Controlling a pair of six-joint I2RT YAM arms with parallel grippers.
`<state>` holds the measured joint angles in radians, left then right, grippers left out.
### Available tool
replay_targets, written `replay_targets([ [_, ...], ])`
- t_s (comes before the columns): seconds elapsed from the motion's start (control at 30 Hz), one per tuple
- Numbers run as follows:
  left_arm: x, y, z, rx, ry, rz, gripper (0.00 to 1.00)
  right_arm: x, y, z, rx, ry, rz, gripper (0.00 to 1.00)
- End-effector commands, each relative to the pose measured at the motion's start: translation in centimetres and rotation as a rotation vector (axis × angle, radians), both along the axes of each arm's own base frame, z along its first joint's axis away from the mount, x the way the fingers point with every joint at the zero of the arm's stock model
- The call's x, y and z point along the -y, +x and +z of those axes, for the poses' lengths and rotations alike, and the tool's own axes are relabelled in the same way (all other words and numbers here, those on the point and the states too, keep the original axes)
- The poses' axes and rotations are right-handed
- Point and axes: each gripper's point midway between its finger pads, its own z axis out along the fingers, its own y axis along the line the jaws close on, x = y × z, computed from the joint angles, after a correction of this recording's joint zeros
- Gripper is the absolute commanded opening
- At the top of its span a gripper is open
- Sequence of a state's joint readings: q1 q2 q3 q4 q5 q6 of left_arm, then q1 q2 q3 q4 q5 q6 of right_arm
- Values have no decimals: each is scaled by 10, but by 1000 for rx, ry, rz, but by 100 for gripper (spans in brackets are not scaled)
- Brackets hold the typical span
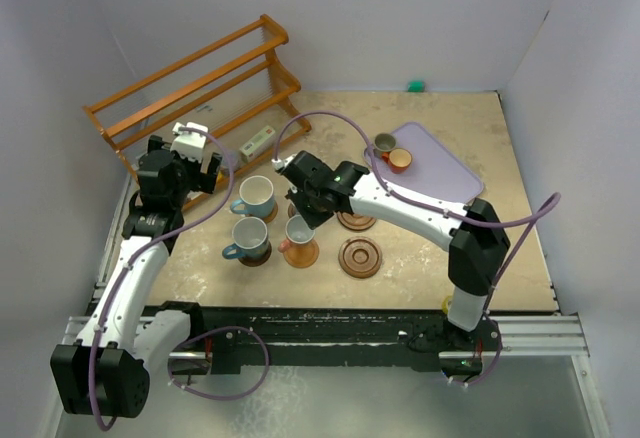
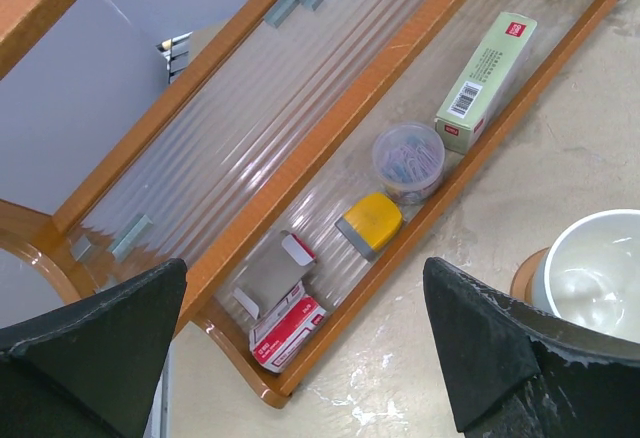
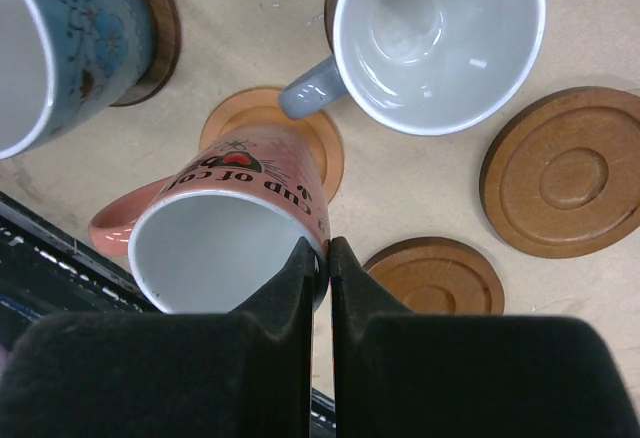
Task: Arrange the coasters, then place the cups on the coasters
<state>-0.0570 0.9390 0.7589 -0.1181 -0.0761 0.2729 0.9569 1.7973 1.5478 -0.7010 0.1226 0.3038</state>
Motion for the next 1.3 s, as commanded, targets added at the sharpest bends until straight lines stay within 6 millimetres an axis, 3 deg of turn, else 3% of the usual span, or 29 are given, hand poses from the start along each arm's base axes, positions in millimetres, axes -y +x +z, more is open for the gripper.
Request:
replay_targets([
  [0.0,-5,2,21,80,-3,23,98,-10,1,11,-4,39,-30,0],
  [1.27,-4,4,14,59,-1,14,98,-10,-22,-34,-162,-28,-14,0],
])
